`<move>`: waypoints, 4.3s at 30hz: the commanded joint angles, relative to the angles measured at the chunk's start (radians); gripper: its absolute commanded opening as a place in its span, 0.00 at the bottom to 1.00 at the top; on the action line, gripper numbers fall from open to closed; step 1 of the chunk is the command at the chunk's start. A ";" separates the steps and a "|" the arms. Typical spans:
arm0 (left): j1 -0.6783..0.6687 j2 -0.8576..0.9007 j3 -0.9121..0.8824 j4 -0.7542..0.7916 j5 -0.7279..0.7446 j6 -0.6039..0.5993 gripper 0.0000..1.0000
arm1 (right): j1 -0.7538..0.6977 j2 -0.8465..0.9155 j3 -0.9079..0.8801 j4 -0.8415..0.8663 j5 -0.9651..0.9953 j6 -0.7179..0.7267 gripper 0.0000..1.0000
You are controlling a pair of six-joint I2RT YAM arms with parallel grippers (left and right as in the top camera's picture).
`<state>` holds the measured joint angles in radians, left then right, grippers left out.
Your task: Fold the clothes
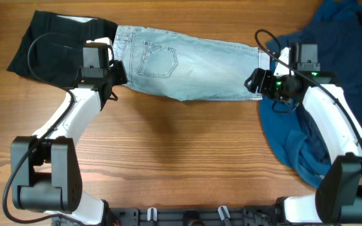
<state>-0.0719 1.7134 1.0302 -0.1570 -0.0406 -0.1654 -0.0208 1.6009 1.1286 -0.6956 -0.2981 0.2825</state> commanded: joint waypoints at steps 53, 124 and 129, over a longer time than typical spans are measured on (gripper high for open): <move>0.050 0.121 -0.002 0.228 0.130 0.054 0.09 | -0.069 0.470 -0.112 0.472 -0.274 -0.044 0.72; -0.053 -0.164 -0.002 -0.137 0.126 0.058 0.27 | 0.342 0.217 0.246 0.313 -0.139 -0.064 0.99; 0.048 0.027 -0.002 -0.010 0.249 0.058 0.83 | 0.220 0.217 0.246 0.141 -0.145 -0.135 1.00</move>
<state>-0.0841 1.6478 1.0302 -0.2104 0.1036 -0.1165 0.2173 1.8324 1.3754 -0.5339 -0.4484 0.2100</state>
